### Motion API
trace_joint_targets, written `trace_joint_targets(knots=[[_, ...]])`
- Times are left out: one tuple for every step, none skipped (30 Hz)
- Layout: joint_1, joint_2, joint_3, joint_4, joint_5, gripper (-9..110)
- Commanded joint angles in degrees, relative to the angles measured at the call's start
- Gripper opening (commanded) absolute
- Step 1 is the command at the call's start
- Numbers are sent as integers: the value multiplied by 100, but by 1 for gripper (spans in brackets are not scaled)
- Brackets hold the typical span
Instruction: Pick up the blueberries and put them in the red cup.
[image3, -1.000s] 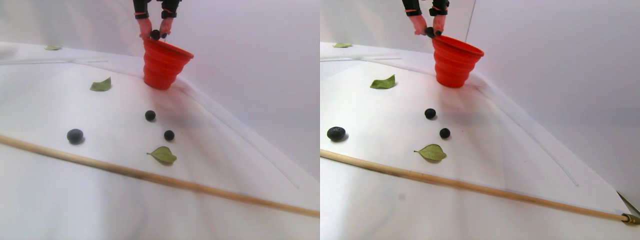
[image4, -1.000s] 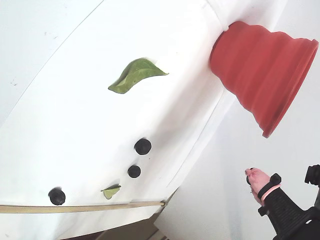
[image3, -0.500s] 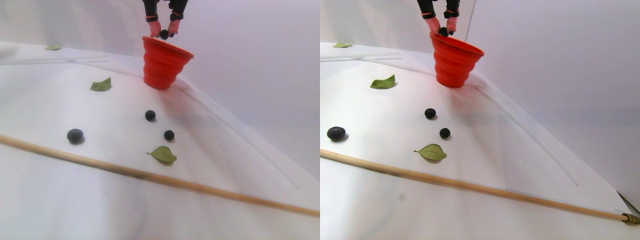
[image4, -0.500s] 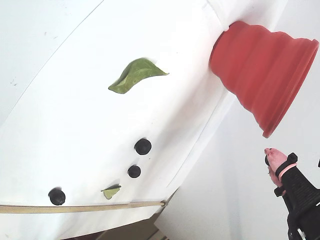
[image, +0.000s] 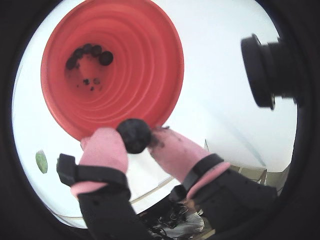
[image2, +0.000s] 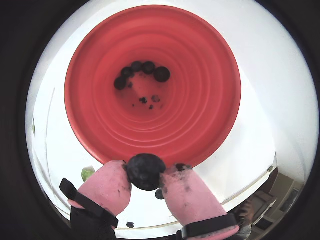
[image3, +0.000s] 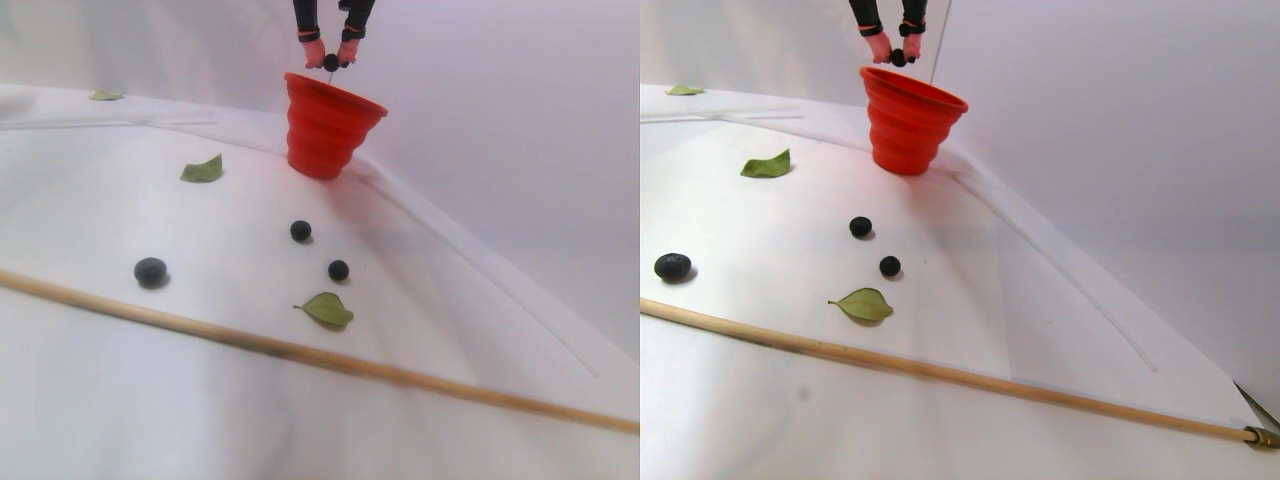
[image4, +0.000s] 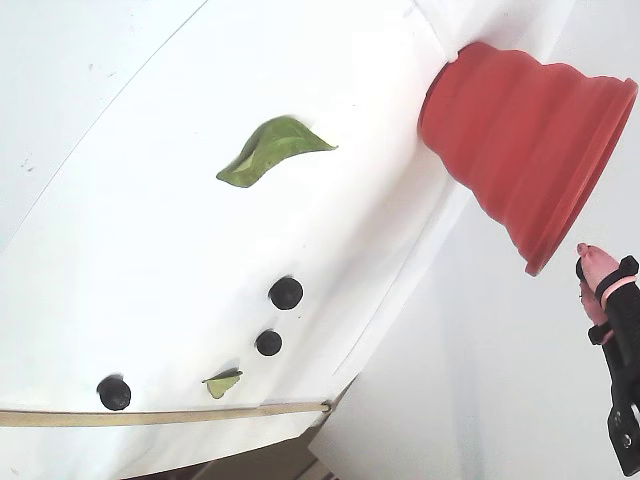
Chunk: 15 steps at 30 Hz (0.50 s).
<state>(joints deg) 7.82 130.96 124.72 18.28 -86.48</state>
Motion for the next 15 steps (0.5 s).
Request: trace_joint_targets(knots=[[299, 9, -527, -360, 132, 11], [308, -26, -554, -413, 176, 11], [316, -53, -563, -483, 193, 11], [316, -88, -580, -545, 202, 12], [325, -123, -589, -598, 211, 12], [325, -149, -589, -650, 211, 12], [334, -158, -580, -703, 193, 12], [334, -158, -580, -721, 193, 13], [343, -158, -589, -729, 193, 13], [352, -158, -598, -729, 202, 14], [352, -158, -606, -729, 220, 14], [360, -158, -606, -729, 229, 14], [369, -141, -598, -729, 229, 15], [378, -105, -580, -729, 229, 15], [378, -62, -580, -677, 229, 15]])
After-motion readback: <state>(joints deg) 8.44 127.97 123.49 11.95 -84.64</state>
